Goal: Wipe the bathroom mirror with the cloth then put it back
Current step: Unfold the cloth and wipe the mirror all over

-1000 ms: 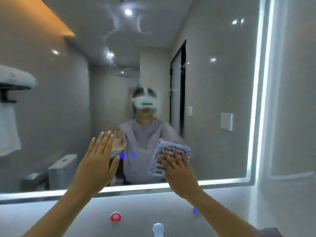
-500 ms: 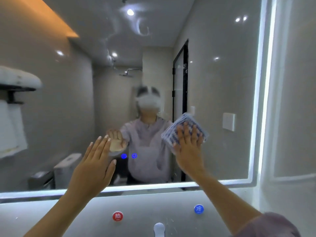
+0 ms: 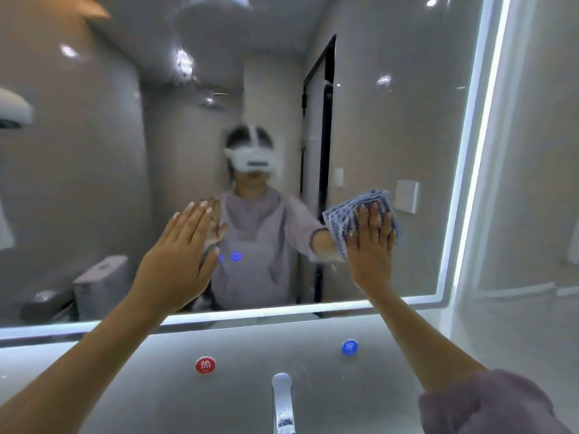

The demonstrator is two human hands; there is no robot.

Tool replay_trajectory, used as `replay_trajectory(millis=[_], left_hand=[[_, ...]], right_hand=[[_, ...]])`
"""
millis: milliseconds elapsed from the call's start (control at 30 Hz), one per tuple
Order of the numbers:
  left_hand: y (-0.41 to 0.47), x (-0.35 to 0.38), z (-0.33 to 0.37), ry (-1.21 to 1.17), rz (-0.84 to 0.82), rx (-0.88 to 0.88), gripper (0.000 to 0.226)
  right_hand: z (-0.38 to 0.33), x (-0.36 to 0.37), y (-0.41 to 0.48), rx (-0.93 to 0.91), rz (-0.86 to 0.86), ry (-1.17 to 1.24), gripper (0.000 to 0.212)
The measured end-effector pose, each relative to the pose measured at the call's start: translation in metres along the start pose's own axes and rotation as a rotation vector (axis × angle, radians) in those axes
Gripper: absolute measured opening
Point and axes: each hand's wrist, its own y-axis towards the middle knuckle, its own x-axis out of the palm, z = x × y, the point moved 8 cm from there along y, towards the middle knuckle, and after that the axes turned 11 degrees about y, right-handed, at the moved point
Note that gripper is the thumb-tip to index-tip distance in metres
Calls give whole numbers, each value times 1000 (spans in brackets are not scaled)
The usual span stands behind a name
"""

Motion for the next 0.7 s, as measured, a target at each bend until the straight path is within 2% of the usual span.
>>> replay_trajectory(millis=[100, 200, 267, 367, 467, 567, 700], left_hand=[[-3, 10, 5, -42, -3, -15, 61], [-6, 20, 14, -63, -21, -2, 63], [-6, 24, 19, -78, -26, 4, 64], [-4, 27, 25, -76, -23, 4, 64], [-6, 30, 29, -68, -33, -2, 64], [-10, 31, 33, -49, -18, -1, 61], [-13, 38, 39, -53, -19, 3, 61]], right_hand=[[-23, 25, -26, -14, -45, 13, 57], [-50, 59, -84, -169, -119, 81, 53], [-53, 72, -115, -229, -177, 134, 56], [-34, 69, -108, -280, -216, 71, 53], [20, 38, -67, -75, -89, -12, 58], [60, 24, -42, 137, -79, -22, 65], [21, 34, -58, 160, -56, 16, 60]])
